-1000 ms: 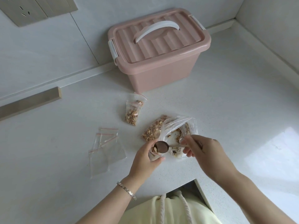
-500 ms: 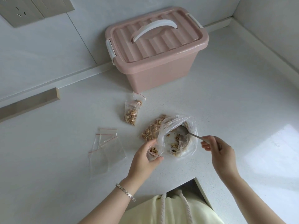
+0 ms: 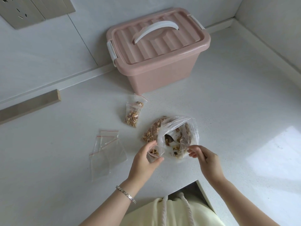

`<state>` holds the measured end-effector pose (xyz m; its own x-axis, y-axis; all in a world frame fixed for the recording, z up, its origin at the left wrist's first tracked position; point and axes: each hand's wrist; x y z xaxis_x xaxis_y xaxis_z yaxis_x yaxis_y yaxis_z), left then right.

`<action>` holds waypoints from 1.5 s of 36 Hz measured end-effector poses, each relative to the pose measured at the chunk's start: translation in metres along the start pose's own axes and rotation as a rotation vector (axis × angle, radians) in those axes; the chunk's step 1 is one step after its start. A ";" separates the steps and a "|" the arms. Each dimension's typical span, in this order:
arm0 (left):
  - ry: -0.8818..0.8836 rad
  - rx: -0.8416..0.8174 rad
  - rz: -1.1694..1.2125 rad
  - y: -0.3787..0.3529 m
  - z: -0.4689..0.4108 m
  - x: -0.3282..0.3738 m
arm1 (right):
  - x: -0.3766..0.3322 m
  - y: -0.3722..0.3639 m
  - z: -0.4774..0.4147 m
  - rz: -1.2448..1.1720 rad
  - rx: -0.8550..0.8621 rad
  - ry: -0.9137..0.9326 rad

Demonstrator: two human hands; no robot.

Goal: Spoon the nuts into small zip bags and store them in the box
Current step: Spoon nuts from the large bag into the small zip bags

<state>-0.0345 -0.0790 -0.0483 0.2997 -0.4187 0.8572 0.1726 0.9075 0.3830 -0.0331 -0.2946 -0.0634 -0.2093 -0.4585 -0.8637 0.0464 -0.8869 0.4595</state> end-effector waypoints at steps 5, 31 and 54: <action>-0.010 0.008 0.006 -0.001 0.002 0.000 | -0.005 -0.008 0.007 -0.282 -0.052 -0.244; -0.023 -0.013 -0.037 0.000 0.001 -0.002 | 0.001 0.034 0.011 -0.830 0.028 -0.609; -0.142 -0.045 -0.121 -0.005 -0.003 0.000 | -0.101 0.023 0.016 0.253 -0.167 0.133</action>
<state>-0.0322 -0.0839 -0.0508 0.1392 -0.5133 0.8468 0.2421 0.8468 0.4736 -0.0269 -0.2675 0.0374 -0.0415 -0.6590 -0.7510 0.2423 -0.7358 0.6323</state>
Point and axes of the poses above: each hand's wrist, its own z-axis away from the middle knuckle, its own y-axis out of the back of the hand, x = y × z, and after that the axes turned 3 degrees about z, right-handed
